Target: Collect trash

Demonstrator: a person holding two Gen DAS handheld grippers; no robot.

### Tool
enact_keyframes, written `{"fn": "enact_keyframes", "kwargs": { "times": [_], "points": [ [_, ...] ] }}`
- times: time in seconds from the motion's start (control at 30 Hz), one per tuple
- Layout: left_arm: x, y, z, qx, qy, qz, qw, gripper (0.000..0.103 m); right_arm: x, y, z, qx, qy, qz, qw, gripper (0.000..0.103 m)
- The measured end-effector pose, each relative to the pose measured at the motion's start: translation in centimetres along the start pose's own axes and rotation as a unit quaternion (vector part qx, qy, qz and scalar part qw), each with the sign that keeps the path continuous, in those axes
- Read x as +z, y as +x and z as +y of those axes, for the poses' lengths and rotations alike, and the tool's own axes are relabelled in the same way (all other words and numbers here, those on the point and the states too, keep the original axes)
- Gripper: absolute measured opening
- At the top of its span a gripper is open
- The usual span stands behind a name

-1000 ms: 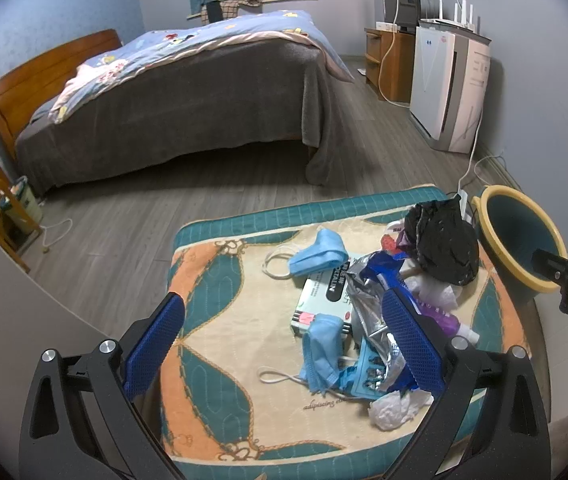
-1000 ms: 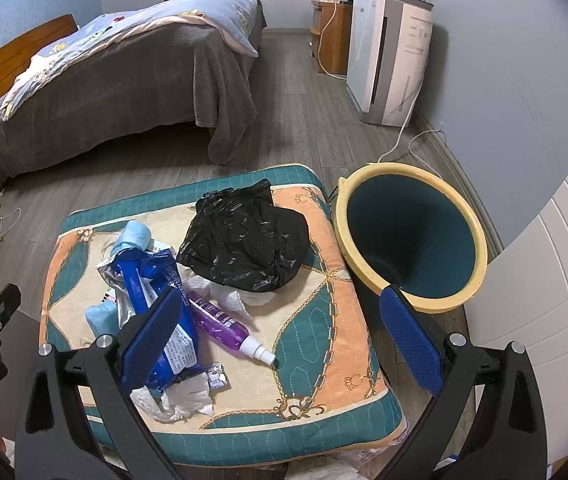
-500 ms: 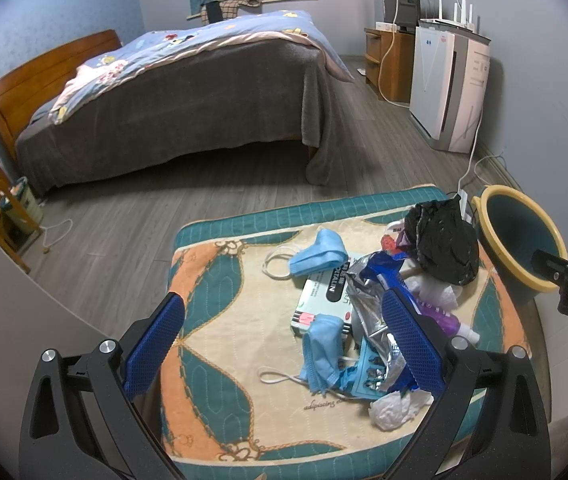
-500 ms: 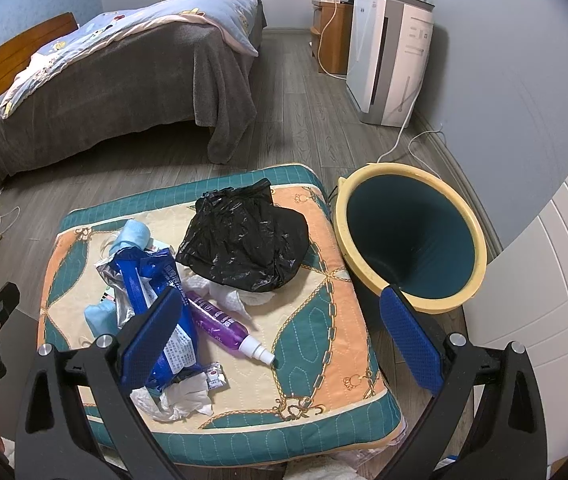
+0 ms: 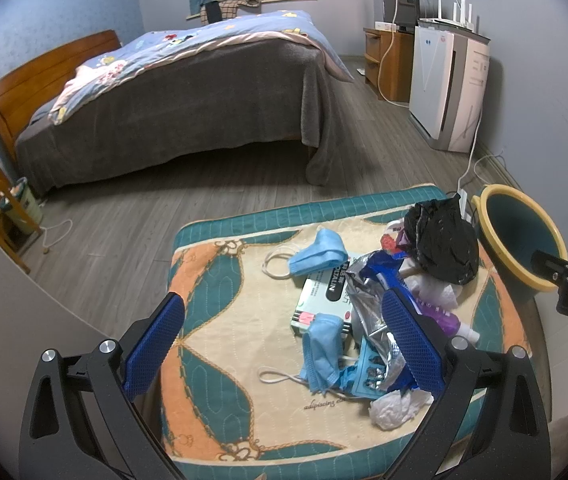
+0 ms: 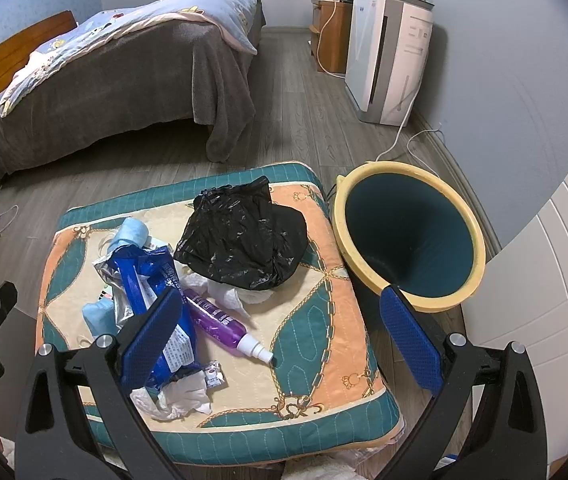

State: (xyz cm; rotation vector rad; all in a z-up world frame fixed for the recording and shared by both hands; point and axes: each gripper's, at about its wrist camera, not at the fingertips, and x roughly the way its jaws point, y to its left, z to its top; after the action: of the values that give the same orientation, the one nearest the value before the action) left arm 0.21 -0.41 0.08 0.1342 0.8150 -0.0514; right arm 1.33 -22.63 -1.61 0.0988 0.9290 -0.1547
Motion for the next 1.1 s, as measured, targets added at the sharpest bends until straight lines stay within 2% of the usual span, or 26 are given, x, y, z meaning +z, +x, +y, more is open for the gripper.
{"fn": "enact_keyframes", "kwargs": {
  "times": [0.73,0.83,1.0,1.1],
  "points": [
    [-0.1,0.9,-0.2,-0.002,0.008,0.004,1.0,0.098,0.2,1.4,0.7,0.0,-0.01,0.017,1.0,0.097],
    [0.1,1.6,-0.1,-0.013,0.009,0.007,0.9999,0.098,0.5,2.1,1.1,-0.004,-0.017,0.022,1.0,0.097],
    [0.0,3.0,-0.7,-0.031,0.011,0.011,0.9994,0.098,1.5,3.3,1.7,-0.008,-0.034,0.03,0.999,0.097],
    [-0.2,4.0,-1.9,-0.028,0.027,0.011,0.9992,0.098,3.1,3.9,1.2,0.0,-0.046,0.025,0.999,0.097]
  ]
}}
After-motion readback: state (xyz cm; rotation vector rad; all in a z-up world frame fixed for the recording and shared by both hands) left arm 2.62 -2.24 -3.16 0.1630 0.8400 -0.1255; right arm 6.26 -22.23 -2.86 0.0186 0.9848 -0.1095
